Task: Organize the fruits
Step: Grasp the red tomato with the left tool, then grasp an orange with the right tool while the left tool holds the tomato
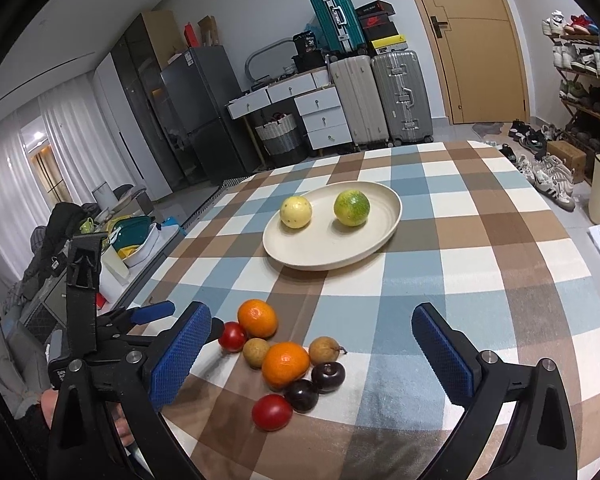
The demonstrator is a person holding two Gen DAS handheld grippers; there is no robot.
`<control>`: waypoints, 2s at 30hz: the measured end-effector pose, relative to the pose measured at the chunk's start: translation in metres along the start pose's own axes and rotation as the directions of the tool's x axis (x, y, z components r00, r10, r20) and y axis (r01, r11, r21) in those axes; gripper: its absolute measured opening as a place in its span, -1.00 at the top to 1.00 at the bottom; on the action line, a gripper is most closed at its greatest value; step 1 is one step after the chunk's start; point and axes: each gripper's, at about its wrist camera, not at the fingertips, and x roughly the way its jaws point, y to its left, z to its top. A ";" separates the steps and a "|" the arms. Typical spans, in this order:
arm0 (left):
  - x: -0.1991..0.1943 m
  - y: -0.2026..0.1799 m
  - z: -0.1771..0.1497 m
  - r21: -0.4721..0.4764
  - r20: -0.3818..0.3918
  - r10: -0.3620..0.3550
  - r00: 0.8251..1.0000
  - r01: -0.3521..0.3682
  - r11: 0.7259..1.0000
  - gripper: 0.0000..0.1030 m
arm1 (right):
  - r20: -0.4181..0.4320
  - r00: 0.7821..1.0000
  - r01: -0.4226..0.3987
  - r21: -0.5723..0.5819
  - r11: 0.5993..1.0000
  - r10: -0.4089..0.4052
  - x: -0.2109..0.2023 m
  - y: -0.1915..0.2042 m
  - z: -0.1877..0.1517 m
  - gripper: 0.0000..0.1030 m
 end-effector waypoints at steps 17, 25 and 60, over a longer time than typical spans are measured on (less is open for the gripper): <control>0.024 0.001 0.002 -0.019 -0.063 -0.129 0.990 0.128 0.992 -0.45 | -0.016 1.000 0.002 0.016 1.000 -0.002 0.006 -0.006 -0.005 -0.99; 0.026 -0.012 -0.001 0.018 -0.099 -0.251 0.963 0.254 0.967 0.45 | -0.021 1.000 0.001 0.015 1.000 -0.001 0.006 -0.006 -0.005 -0.99; -0.048 0.083 -0.014 -0.102 0.047 -0.184 0.982 0.188 0.977 0.45 | -0.217 0.975 -0.110 -0.248 0.963 0.055 0.075 0.071 -0.011 -0.99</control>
